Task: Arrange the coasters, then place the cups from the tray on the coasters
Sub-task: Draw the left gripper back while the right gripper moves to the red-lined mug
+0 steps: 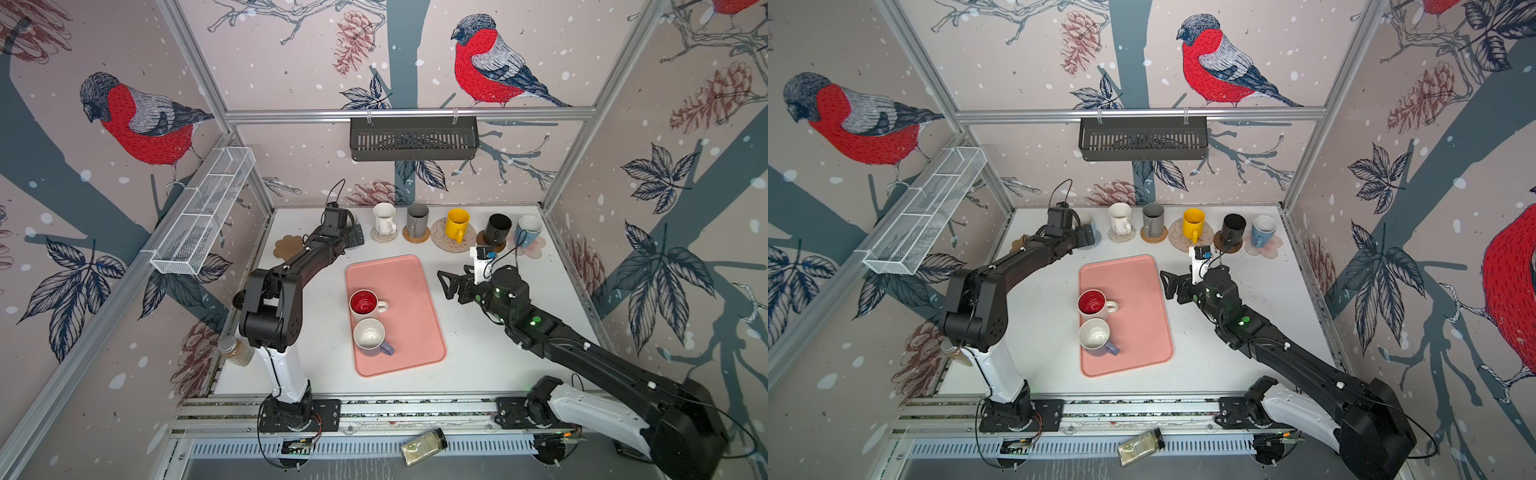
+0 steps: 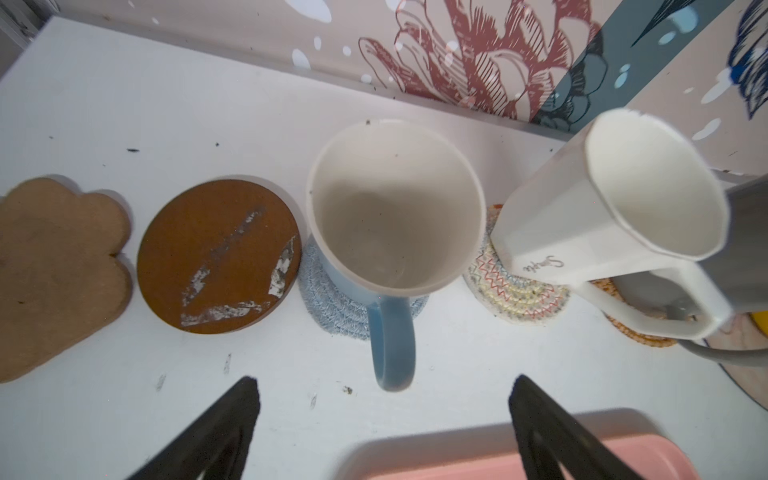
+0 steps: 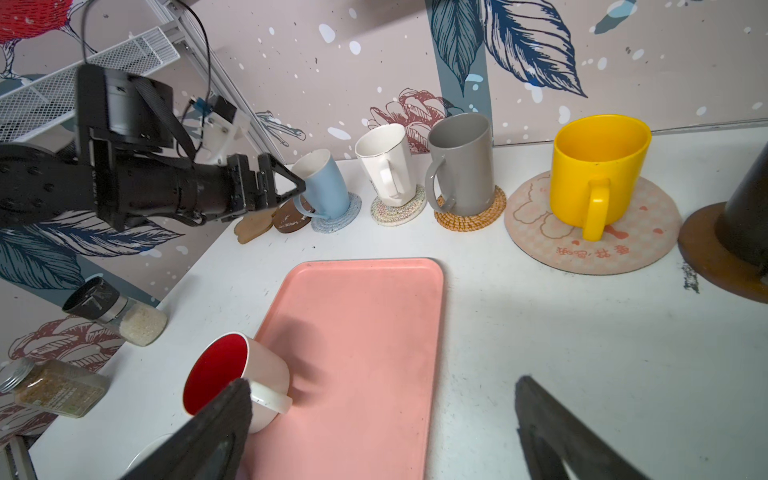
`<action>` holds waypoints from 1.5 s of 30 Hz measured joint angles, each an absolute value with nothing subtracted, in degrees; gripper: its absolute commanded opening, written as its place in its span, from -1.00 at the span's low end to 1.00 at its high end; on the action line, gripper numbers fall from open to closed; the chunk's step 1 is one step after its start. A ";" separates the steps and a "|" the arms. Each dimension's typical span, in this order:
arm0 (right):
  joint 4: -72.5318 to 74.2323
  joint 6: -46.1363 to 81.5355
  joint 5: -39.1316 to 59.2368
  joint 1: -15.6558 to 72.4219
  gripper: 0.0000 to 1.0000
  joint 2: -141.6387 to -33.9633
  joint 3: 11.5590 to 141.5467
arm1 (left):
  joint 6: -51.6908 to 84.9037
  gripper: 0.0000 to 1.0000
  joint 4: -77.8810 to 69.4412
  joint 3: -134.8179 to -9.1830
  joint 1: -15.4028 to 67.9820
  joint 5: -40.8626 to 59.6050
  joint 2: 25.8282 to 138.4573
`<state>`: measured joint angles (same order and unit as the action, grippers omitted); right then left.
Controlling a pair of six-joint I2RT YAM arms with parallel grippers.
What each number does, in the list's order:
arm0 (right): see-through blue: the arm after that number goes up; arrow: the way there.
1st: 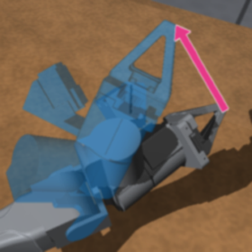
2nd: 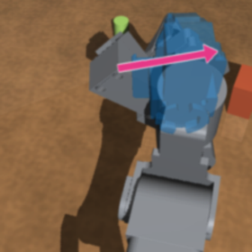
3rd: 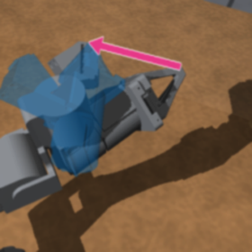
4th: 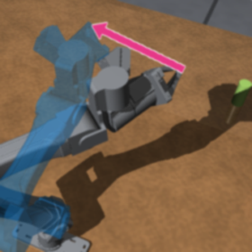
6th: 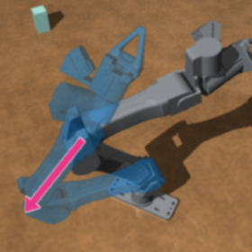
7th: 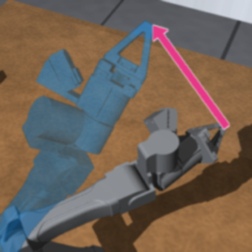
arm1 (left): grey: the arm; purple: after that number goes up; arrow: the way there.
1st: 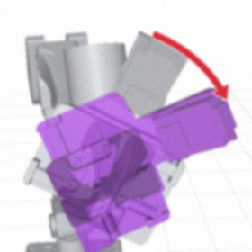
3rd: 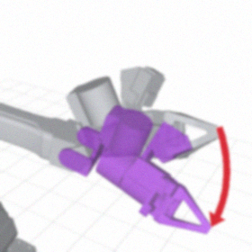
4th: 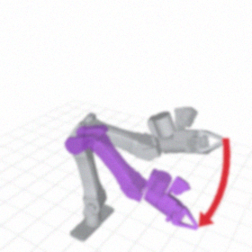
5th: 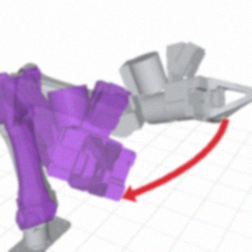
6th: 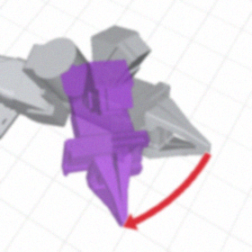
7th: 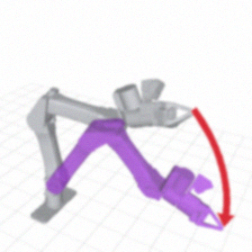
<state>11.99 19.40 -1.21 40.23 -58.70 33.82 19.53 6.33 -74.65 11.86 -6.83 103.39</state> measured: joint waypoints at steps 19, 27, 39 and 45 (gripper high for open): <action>3.81 5.78 12.69 46.87 0.55 -82.19 48.45 | 26.87 0.93 21.23 -60.29 12.97 0.43 71.72; 0.97 1.23 13.54 49.01 0.54 -92.25 54.76 | 24.47 0.77 25.56 -53.04 13.61 2.98 60.10; -0.05 -2.76 15.46 51.94 0.43 -103.13 61.21 | 21.82 0.64 30.22 -50.57 13.61 5.96 54.28; -0.60 -4.32 17.28 52.03 0.24 -106.10 63.72 | 20.99 0.63 30.44 -49.50 13.61 6.13 53.67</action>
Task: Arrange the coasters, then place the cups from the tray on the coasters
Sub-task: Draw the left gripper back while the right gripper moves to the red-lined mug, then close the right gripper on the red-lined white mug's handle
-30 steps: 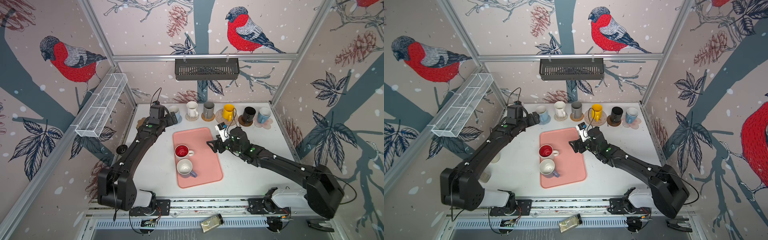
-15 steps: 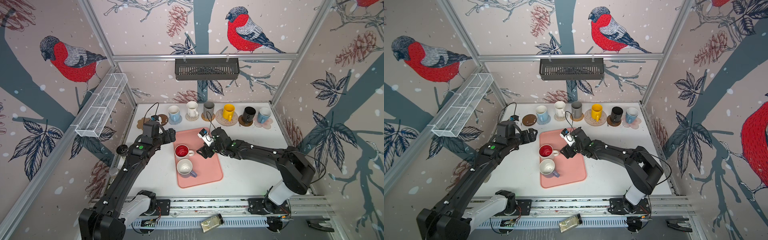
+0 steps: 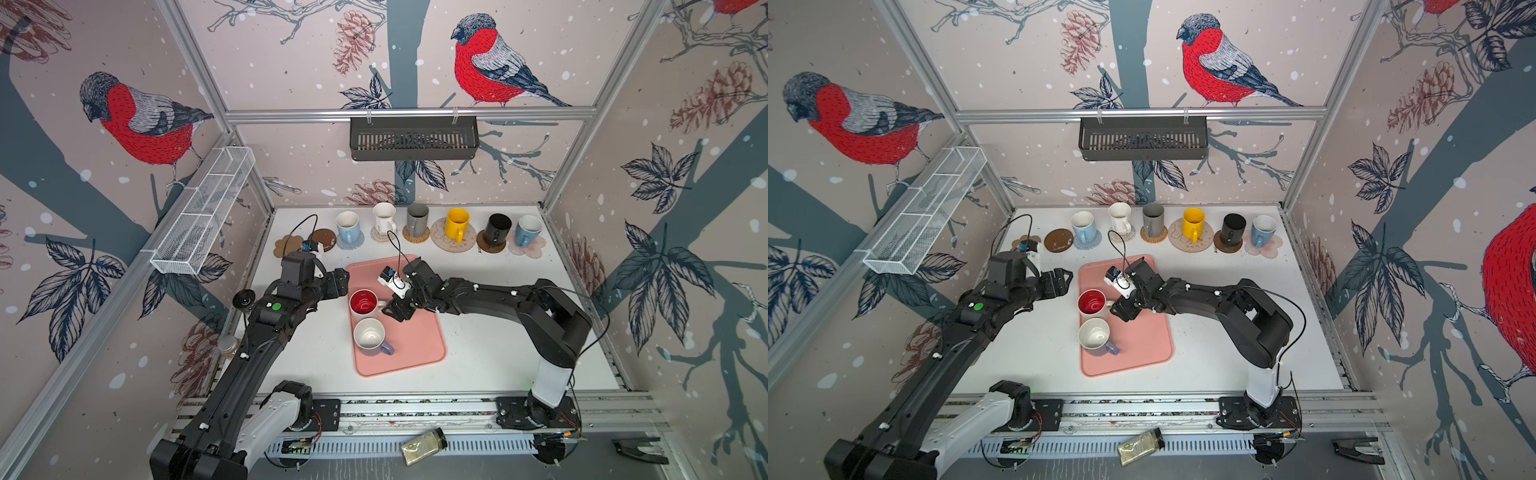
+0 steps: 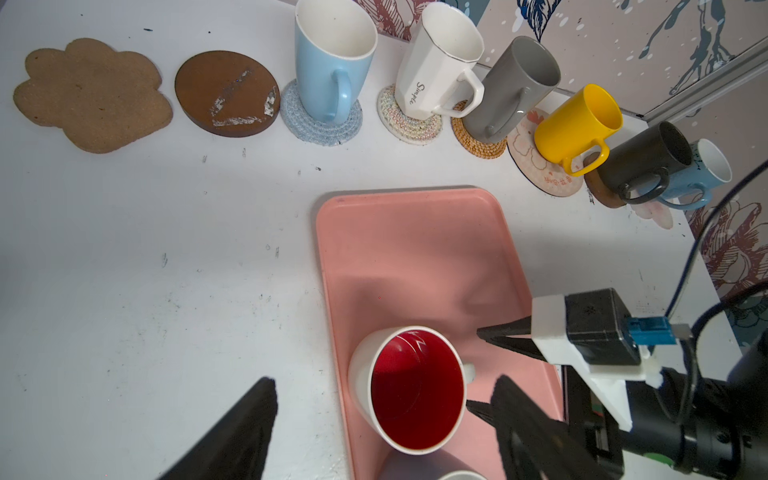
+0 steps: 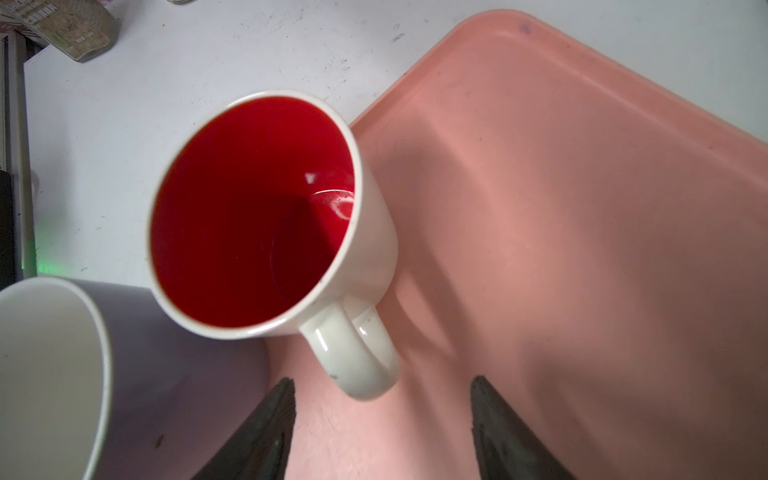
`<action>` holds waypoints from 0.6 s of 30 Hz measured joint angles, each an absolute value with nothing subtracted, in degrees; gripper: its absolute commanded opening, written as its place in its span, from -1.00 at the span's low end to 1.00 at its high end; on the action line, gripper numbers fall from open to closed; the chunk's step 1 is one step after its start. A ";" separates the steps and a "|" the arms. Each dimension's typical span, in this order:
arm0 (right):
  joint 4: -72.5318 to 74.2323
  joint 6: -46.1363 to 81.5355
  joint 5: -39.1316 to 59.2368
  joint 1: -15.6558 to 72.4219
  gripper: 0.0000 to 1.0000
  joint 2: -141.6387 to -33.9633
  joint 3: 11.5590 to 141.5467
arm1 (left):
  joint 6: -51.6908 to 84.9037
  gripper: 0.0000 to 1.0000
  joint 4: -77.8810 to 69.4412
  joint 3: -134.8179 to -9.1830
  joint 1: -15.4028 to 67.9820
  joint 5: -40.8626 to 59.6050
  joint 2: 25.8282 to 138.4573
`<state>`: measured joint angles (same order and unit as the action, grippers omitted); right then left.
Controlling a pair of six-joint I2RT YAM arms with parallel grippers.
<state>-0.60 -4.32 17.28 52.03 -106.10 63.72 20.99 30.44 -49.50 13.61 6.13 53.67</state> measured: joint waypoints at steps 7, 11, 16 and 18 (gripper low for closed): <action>-0.56 -4.99 19.86 52.38 0.10 -109.10 65.89 | 20.99 0.64 30.61 -49.19 13.61 6.11 53.58; -0.30 -5.78 20.93 52.73 -0.13 -109.60 65.98 | 20.99 0.64 30.63 -49.10 13.61 6.11 53.56; 2.85 -5.56 20.95 52.93 -0.44 -109.19 64.12 | 20.99 0.64 30.63 -48.99 13.61 6.20 53.63; 4.19 -5.04 20.84 53.23 -0.55 -108.53 62.87 | 21.02 0.64 30.61 -48.99 13.61 6.35 53.63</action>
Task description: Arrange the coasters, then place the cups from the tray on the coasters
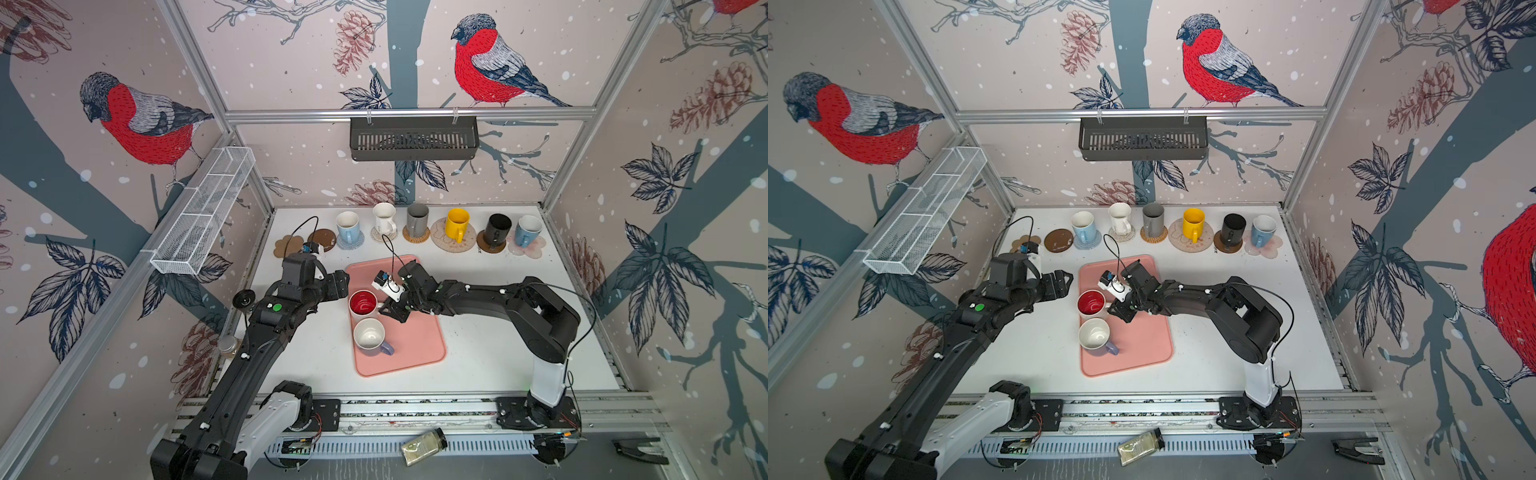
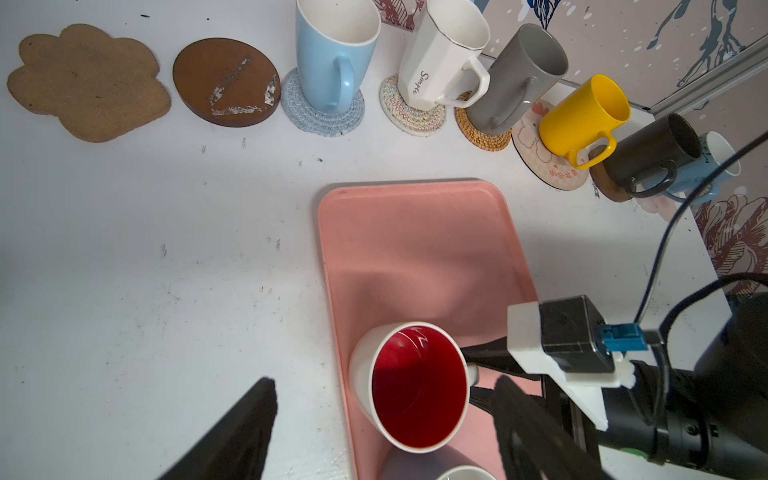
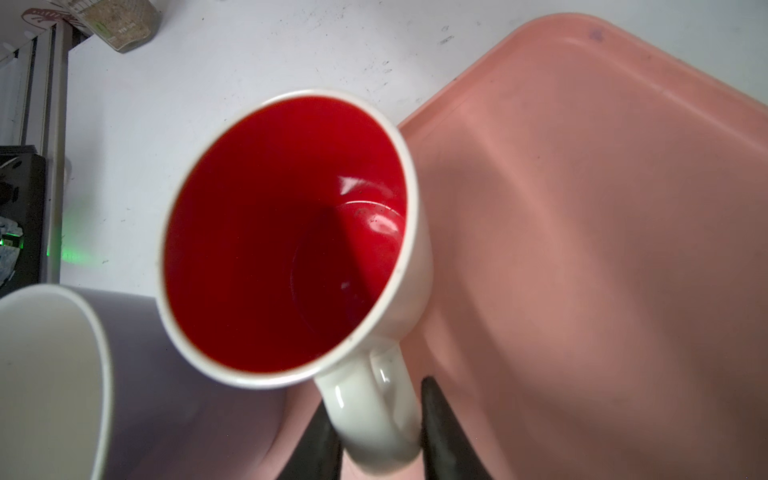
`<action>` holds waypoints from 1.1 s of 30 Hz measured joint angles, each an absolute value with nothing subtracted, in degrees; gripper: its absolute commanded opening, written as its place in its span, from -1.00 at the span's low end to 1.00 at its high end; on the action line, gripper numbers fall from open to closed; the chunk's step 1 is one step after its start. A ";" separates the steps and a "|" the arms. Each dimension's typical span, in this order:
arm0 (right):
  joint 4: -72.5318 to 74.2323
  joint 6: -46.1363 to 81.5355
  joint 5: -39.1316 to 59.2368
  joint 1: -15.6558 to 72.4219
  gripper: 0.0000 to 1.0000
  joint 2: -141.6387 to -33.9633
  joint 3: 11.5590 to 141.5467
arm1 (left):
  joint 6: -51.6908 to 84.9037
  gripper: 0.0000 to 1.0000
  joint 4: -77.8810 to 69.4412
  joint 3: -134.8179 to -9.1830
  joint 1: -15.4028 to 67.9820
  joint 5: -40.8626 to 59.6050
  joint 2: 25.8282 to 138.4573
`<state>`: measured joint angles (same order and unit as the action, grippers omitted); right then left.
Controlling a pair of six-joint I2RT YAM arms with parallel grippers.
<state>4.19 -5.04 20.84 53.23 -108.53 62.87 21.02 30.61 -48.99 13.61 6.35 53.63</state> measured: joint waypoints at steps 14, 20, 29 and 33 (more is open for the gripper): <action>9.80 3.22 6.70 56.97 -0.75 -105.14 58.43 | 21.12 0.64 30.57 -48.23 13.61 7.40 53.80; 8.82 12.38 -7.84 57.95 -0.75 -106.06 61.23 | 21.15 0.63 30.13 -48.05 13.61 7.44 53.82; 2.17 26.33 -24.21 60.69 -0.77 -113.27 70.19 | 21.15 0.63 29.58 -47.70 13.61 7.51 53.80; 1.04 28.99 -27.51 61.25 -0.53 -115.96 73.19 | 21.12 0.63 29.56 -47.70 13.61 7.66 53.60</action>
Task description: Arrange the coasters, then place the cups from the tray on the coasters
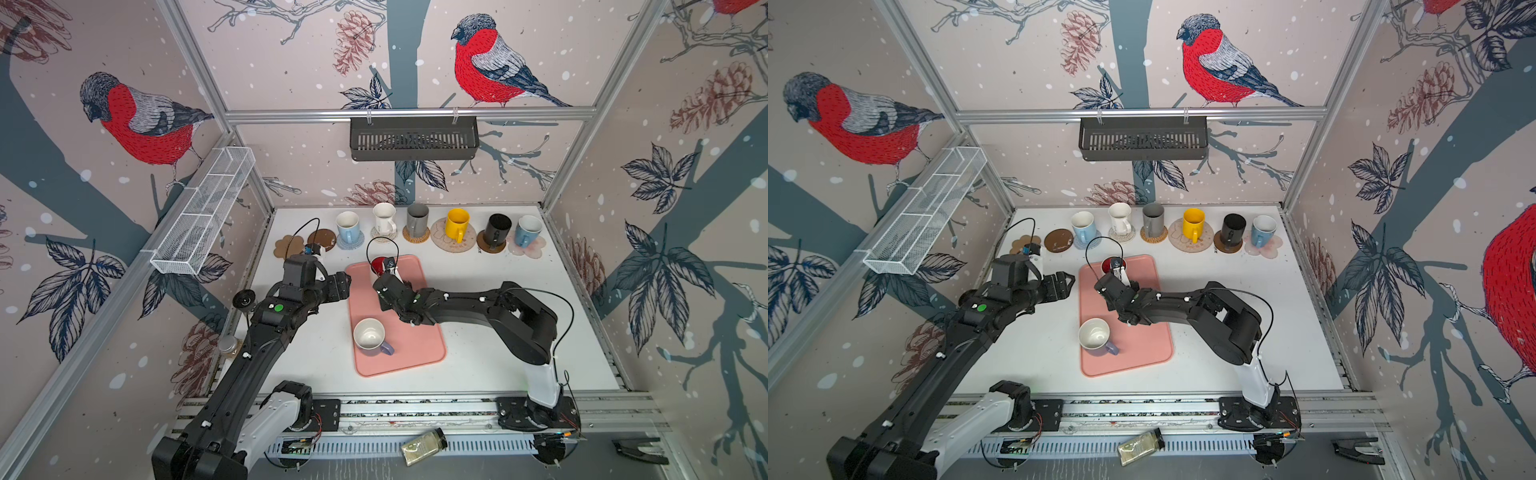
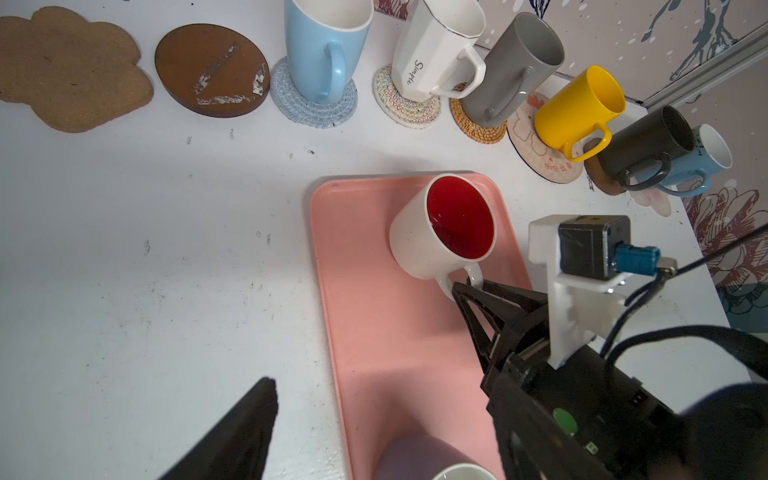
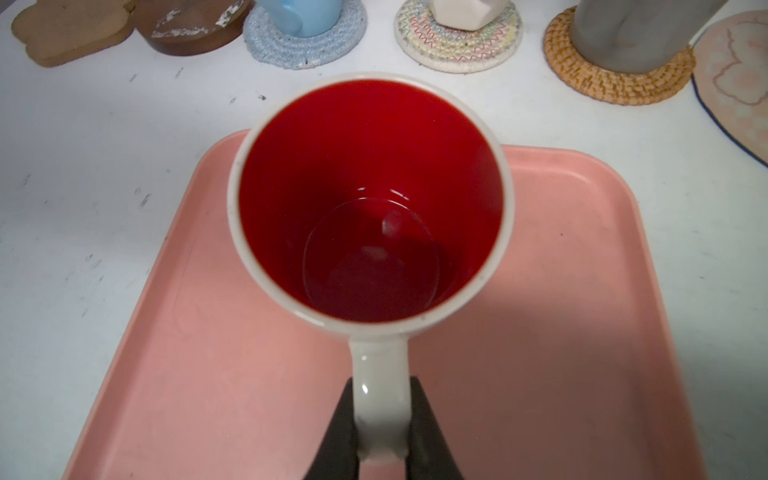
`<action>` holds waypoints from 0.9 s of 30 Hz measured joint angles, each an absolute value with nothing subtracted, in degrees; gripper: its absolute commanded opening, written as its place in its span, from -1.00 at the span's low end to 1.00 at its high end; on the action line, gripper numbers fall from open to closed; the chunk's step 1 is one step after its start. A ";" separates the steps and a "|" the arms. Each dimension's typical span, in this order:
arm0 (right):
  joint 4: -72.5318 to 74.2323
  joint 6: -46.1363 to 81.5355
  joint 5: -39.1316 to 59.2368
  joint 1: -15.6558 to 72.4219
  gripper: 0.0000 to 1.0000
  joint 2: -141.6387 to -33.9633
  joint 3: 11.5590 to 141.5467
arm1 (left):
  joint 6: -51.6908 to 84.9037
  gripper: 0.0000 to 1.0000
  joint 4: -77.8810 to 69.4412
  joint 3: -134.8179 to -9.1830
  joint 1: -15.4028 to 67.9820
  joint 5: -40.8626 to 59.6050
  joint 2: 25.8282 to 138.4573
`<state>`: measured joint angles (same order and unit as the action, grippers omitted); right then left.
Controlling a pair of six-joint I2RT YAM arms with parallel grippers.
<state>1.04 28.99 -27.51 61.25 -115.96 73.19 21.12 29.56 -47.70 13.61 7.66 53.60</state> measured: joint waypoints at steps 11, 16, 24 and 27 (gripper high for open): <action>4.71 29.80 -26.04 61.41 0.39 -113.62 69.12 | 21.10 0.62 29.32 -47.46 13.61 7.16 51.57; 10.90 27.51 -19.77 61.43 0.40 -109.86 63.83 | 21.12 0.62 29.15 -47.44 13.61 5.91 51.31; 18.35 23.92 -9.10 63.37 0.40 -109.60 62.59 | 21.26 0.62 29.10 -47.42 13.61 5.89 51.66; 19.44 23.22 -6.72 63.66 0.39 -109.80 62.59 | 21.63 0.61 29.10 -47.42 13.61 5.87 51.77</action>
